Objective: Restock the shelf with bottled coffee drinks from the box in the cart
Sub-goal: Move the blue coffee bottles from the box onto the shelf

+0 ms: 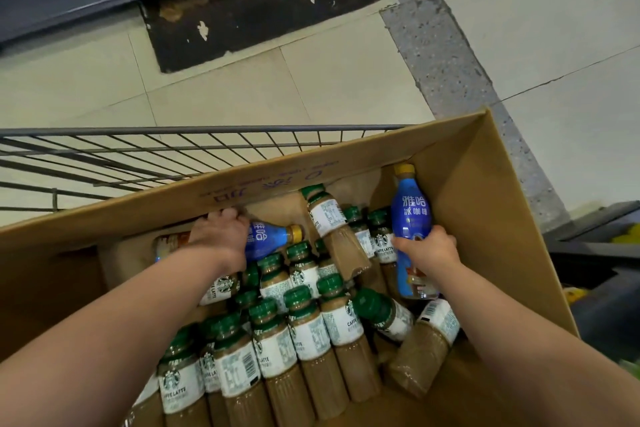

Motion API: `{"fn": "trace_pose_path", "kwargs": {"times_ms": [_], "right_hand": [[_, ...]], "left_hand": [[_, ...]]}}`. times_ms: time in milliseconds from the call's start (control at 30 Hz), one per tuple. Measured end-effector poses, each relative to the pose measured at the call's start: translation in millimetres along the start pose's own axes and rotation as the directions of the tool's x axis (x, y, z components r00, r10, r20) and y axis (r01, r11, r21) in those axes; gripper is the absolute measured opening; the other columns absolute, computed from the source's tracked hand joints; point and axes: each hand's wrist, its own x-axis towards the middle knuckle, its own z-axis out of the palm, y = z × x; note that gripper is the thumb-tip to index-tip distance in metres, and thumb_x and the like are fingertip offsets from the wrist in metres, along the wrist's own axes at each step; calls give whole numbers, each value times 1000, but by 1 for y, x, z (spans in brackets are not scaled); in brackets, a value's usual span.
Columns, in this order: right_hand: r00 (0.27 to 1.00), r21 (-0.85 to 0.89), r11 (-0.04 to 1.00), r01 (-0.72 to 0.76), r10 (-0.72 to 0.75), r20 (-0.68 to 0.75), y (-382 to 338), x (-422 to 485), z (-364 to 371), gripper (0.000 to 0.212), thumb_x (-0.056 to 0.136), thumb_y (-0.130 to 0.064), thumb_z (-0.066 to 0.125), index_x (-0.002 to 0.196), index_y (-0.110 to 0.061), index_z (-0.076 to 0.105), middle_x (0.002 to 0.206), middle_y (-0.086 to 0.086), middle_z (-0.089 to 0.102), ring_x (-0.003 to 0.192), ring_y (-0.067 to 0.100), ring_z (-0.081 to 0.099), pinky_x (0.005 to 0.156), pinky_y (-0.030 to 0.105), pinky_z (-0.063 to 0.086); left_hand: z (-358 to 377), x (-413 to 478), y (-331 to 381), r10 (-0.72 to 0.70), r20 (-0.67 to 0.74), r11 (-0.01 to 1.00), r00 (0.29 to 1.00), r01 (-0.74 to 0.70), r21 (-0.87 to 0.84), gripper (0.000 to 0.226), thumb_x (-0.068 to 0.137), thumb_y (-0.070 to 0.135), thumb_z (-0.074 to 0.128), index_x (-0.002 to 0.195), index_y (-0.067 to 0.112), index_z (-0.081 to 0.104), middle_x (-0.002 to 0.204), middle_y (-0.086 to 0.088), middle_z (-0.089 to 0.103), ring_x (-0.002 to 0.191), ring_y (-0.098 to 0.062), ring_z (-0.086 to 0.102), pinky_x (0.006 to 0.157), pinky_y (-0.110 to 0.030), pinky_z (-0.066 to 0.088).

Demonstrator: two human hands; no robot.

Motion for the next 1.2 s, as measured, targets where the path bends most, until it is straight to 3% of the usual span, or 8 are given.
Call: {"fn": "trace_pose_path", "kwargs": {"times_ms": [167, 367, 500, 567, 667, 800, 967, 1200], "right_hand": [[1000, 115, 993, -10, 12, -11, 2, -8, 2, 66, 72, -26, 80, 120, 0, 42, 116, 17, 54, 101, 35, 58, 83, 42, 51], [998, 124, 990, 63, -63, -6, -3, -47, -6, 62, 71, -21, 79, 115, -5, 39, 103, 9, 51, 91, 27, 56, 78, 39, 51], [994, 216, 970, 113, -110, -27, 2, -81, -11, 64, 71, -16, 79, 118, -5, 36, 107, 10, 54, 88, 24, 54, 73, 34, 47], [991, 246, 960, 134, -130, -33, 3, -98, -15, 71, 71, -16, 80, 124, -6, 33, 108, 8, 52, 90, 23, 54, 75, 34, 47], [985, 279, 945, 173, -162, -62, 5, -125, -21, 75, 70, -18, 81, 127, -10, 33, 108, 5, 52, 93, 22, 54, 78, 36, 50], [972, 313, 921, 230, -205, -113, 8, -166, -30, 65, 69, -20, 82, 115, -17, 36, 102, 2, 52, 90, 21, 56, 78, 37, 53], [955, 387, 877, 285, -226, -192, 16, -217, -37, 62, 68, -20, 82, 106, -22, 34, 88, -7, 49, 87, 18, 56, 73, 32, 49], [924, 417, 851, 319, -182, -336, 54, -265, -48, 58, 68, -23, 82, 104, -21, 36, 91, -6, 52, 86, 15, 54, 74, 26, 42]], "left_hand": [[2, -7, 5, -18, -2, 999, 1000, 18, -34, 74, 76, 30, 71, 136, 20, 28, 131, -10, 44, 119, -29, 47, 97, -37, 43], [-4, -39, 8, 185, -165, 982, 969, -186, 6, 82, 76, 36, 68, 142, 19, 22, 136, -6, 44, 123, -27, 44, 100, -36, 37], [-11, -66, 18, 179, -261, 951, 949, -235, -202, 89, 73, 47, 69, 144, 20, 21, 136, -5, 44, 120, -26, 49, 96, -35, 42], [-14, -82, 22, 117, -299, 895, 947, -231, -382, 85, 69, 50, 72, 137, 21, 30, 129, -4, 48, 114, -25, 53, 90, -32, 44], [-18, -105, 27, -9, -321, 724, 947, -216, -656, 76, 62, 45, 79, 123, 20, 42, 117, -4, 55, 106, -26, 56, 85, -31, 46], [-28, -131, 31, -97, -304, 524, 948, -211, -825, 67, 61, 38, 83, 113, 17, 47, 110, -5, 59, 101, -27, 58, 84, -33, 47], [-43, -162, 43, -25, -393, 493, 919, -330, -805, 59, 64, 36, 82, 103, 24, 39, 101, 0, 54, 100, -25, 58, 79, -30, 44], [-52, -203, 78, 93, -473, 483, 876, -455, -748, 59, 61, 39, 83, 100, 23, 41, 101, -3, 60, 99, -27, 60, 80, -34, 48]]}}
